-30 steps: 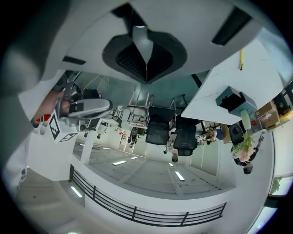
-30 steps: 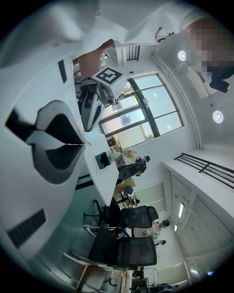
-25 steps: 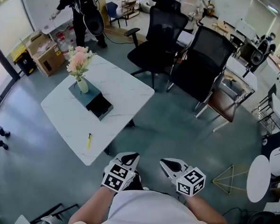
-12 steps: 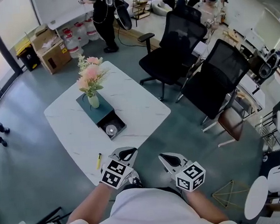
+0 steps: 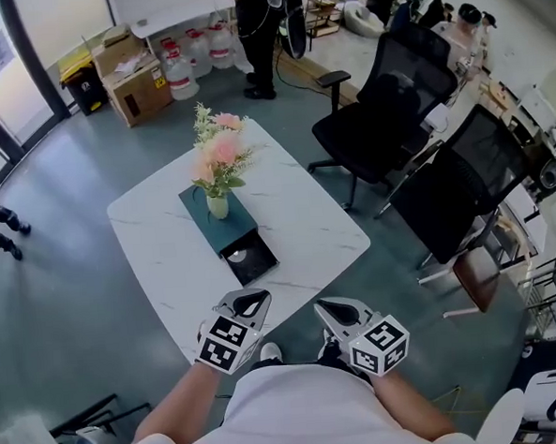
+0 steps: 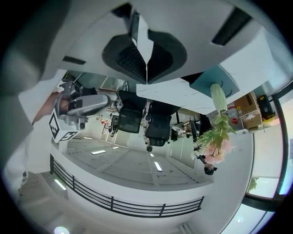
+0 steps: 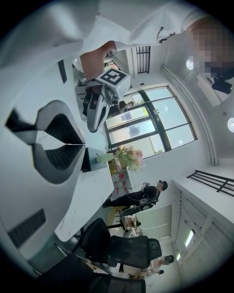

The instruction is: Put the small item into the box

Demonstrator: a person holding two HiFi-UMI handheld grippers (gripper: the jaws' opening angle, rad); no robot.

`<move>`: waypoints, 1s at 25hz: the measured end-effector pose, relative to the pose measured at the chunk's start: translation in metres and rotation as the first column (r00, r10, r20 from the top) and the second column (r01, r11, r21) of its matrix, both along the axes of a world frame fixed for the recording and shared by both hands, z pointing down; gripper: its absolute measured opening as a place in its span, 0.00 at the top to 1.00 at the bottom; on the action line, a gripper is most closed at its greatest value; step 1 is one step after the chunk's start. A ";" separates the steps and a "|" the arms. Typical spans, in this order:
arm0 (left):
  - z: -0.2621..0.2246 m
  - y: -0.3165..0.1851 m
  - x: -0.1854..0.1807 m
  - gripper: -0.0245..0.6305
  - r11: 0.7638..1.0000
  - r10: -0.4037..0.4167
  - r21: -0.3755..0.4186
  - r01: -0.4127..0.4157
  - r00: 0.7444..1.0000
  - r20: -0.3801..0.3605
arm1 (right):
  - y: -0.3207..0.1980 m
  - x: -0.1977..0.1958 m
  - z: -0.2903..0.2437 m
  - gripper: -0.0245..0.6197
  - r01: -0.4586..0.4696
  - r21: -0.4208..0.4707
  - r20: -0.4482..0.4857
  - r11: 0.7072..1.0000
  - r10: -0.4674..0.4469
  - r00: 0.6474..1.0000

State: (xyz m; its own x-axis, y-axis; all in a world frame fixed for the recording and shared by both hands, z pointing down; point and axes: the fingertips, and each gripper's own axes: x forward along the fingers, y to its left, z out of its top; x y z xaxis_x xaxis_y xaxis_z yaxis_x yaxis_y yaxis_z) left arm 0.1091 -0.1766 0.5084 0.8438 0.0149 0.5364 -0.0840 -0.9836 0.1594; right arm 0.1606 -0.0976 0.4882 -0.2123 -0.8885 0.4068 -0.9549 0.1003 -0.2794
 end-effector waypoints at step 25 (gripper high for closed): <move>0.066 -0.084 -0.100 0.94 0.683 -0.730 0.204 0.701 0.647 0.221 | -0.126 0.016 0.025 0.94 0.658 -0.034 0.071 0.752 -0.655 0.752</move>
